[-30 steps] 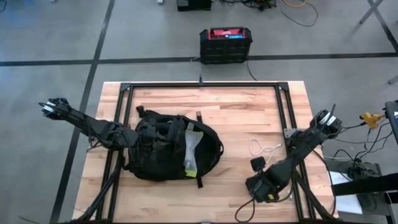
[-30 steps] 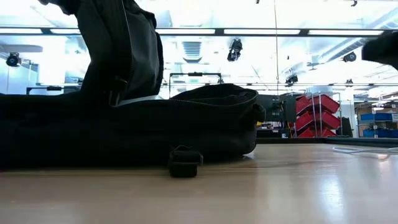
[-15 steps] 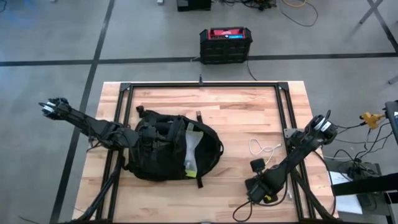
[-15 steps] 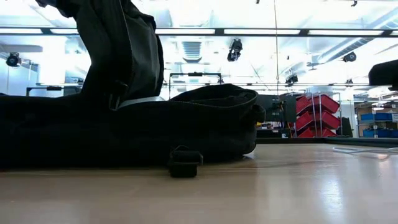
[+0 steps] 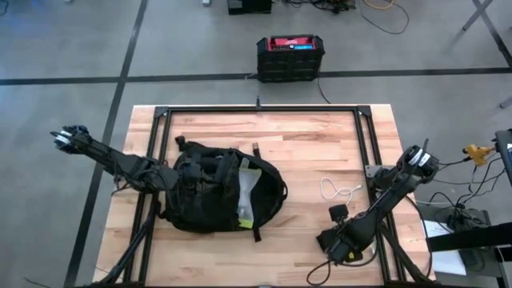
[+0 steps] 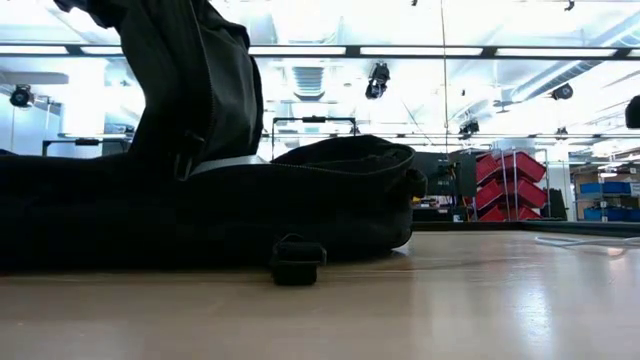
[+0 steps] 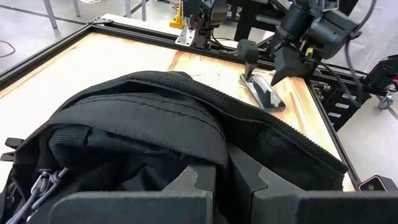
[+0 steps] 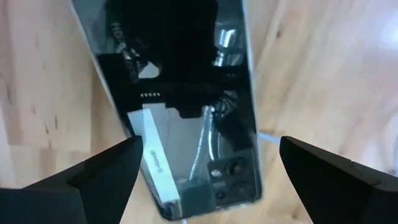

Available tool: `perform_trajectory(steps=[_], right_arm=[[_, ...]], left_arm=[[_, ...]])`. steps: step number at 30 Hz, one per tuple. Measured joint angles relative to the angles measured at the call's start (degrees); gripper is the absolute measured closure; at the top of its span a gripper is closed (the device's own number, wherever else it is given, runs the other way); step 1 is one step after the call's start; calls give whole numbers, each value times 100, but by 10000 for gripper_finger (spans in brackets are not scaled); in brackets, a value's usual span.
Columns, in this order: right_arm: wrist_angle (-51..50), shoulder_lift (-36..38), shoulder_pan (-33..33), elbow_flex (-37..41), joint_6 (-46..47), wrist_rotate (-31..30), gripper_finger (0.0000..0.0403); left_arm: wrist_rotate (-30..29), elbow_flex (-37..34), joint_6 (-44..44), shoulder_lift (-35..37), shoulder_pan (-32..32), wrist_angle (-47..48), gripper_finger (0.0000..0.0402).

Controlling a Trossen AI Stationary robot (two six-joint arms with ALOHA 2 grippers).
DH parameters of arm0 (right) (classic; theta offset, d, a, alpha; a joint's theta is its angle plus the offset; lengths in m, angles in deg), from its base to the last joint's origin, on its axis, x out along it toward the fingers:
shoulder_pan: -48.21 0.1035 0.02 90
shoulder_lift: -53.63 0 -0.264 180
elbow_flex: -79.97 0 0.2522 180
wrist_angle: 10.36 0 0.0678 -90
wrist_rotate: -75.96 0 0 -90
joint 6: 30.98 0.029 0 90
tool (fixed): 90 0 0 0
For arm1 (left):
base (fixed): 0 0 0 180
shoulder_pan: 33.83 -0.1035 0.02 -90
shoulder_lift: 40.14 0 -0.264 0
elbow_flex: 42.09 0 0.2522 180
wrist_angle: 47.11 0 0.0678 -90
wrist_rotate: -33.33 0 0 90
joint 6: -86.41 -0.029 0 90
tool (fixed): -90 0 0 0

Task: Unpack backpack
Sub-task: Put the black cellphone into the black backpack

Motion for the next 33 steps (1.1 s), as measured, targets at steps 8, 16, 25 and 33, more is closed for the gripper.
perform_trajectory(steps=[8,16,25,33], right_arm=[[551,-123,-21,208,-480,263,36],[1226,-137,-216,312,-550,283,36],[1657,-120,-201,667,-433,-75,36],[1686,-133,-210,711,-252,-1332,36]], left_arm=[[-2,-148,121,0,25,17,402],[-3,-404,307,0,27,-165,402],[1,-417,349,0,33,-188,402],[7,-417,349,0,32,-241,402]])
